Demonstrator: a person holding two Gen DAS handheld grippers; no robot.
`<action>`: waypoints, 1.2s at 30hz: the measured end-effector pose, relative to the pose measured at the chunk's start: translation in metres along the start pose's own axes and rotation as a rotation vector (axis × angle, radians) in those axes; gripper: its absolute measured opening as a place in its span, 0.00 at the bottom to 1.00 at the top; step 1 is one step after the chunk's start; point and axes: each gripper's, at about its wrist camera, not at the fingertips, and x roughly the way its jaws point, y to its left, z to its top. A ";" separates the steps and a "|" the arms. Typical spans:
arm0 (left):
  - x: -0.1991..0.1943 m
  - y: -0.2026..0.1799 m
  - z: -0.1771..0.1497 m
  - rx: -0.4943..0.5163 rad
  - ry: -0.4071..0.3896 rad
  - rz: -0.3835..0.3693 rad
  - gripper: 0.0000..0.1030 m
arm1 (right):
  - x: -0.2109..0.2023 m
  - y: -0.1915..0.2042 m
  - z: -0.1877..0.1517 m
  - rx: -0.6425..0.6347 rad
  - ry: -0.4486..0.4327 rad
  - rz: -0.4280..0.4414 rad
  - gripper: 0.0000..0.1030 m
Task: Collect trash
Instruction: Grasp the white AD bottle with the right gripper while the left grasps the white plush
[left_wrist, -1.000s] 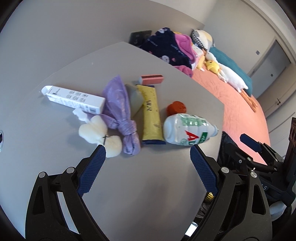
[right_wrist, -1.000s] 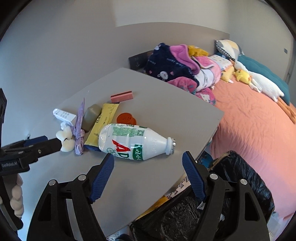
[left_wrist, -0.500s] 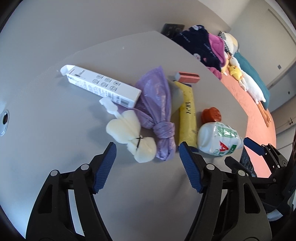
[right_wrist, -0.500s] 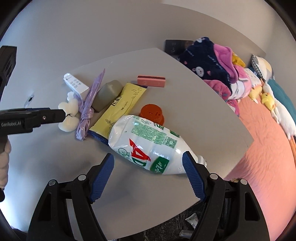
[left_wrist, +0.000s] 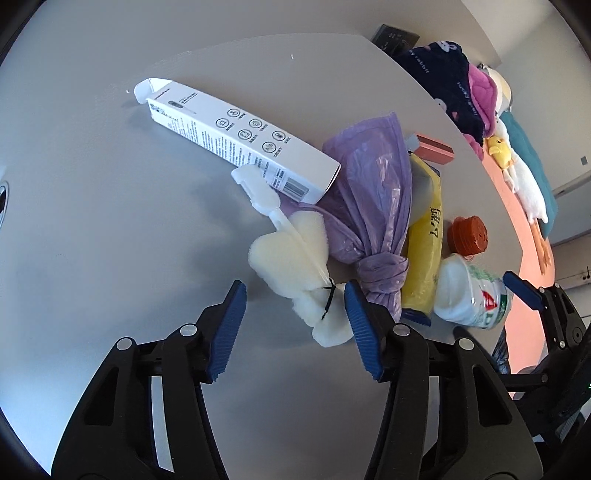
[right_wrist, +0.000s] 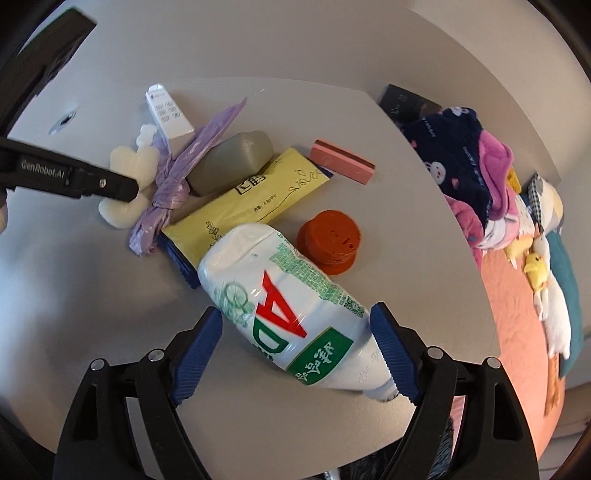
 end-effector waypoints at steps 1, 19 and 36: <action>0.001 -0.001 0.001 0.001 0.000 -0.001 0.53 | 0.005 0.001 0.001 -0.014 0.013 -0.002 0.80; 0.003 0.004 0.004 0.016 -0.042 -0.012 0.32 | 0.005 -0.001 -0.006 0.063 -0.012 0.039 0.56; -0.028 0.005 -0.014 0.071 -0.105 -0.071 0.25 | -0.034 0.001 -0.037 0.356 -0.086 0.145 0.53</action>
